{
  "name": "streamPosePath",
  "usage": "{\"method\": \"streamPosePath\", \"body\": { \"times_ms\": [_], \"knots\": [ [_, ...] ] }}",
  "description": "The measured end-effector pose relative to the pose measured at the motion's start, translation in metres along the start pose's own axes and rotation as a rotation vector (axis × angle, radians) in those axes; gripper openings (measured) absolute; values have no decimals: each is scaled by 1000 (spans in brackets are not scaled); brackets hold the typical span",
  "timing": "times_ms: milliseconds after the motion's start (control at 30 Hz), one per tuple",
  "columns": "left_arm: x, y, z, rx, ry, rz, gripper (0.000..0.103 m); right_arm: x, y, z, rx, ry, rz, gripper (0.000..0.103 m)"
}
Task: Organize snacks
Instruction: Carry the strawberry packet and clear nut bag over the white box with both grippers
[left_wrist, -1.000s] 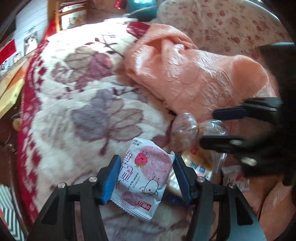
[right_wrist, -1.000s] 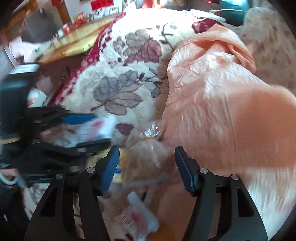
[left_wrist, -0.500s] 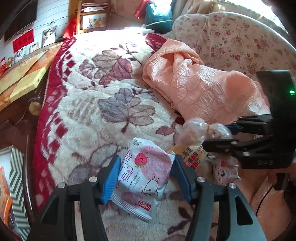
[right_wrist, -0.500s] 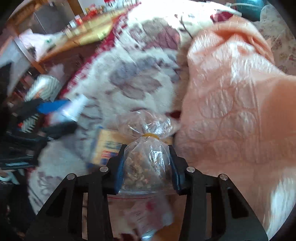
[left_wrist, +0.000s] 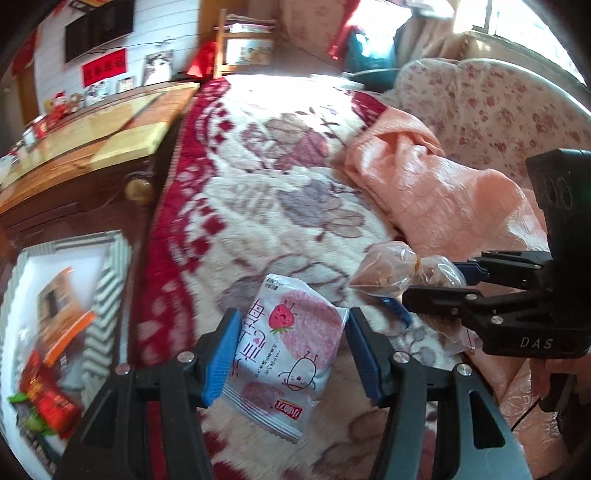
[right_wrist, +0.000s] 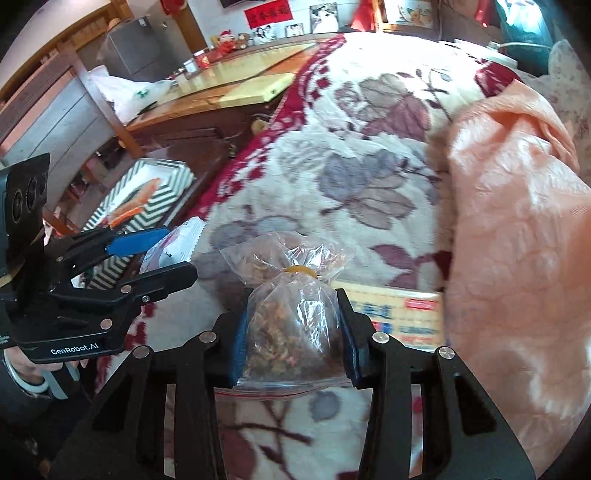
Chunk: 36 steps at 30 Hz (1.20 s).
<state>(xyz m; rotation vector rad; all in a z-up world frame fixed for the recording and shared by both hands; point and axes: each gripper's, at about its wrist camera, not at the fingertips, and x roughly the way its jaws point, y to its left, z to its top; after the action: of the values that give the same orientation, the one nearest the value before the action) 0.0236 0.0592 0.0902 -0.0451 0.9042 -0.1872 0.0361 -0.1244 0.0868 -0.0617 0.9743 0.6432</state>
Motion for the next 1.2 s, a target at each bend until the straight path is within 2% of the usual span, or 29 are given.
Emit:
{"method": "streamPosePath", "body": {
  "times_ms": [267,1200],
  "knots": [
    [-28,26,-13,-32,-36,120,61,13,43,11,-66,2,44,40],
    [-94,140,-48,-262,-91,330,61,51,172,54,-271,41,153,40]
  ]
}}
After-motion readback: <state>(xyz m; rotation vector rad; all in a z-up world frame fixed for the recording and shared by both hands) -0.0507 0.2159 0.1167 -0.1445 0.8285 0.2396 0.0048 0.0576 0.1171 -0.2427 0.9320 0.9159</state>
